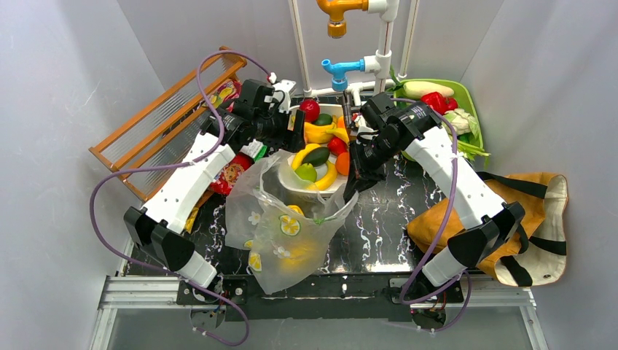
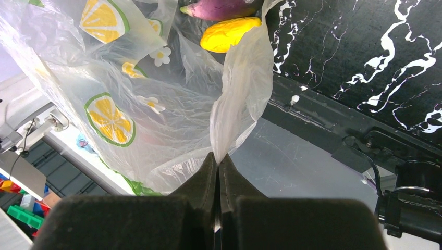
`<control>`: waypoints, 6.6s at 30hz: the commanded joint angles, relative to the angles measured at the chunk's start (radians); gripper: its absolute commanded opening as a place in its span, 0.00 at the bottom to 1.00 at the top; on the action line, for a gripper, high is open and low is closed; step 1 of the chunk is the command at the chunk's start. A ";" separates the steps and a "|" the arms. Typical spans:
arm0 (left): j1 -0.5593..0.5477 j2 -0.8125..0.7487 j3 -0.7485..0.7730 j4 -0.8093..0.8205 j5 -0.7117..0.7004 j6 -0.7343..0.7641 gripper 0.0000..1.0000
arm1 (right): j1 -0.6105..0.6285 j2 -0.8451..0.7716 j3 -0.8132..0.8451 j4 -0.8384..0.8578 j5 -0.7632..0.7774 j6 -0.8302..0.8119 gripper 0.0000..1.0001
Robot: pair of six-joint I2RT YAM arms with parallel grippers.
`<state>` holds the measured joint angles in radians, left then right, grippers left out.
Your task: Place the mixed food into the grocery bags and tie them
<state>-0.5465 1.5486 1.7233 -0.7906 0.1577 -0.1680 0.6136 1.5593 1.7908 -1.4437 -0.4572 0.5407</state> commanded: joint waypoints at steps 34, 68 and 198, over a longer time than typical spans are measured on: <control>0.003 -0.420 -0.067 0.179 -0.110 -0.158 0.00 | -0.001 -0.026 0.510 0.135 0.090 -0.015 0.01; 0.003 -0.679 -0.275 -0.109 -0.078 -0.239 0.58 | 0.000 -0.529 -0.277 0.785 0.005 -0.166 0.01; -0.065 -0.715 -0.689 0.664 0.315 0.251 0.60 | 0.202 -0.176 -0.234 0.857 -0.509 -0.572 0.01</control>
<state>-0.6064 0.8734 1.0069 -0.0406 0.4706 0.0551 0.8135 1.3735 1.5410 -0.6456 -0.9390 -0.0204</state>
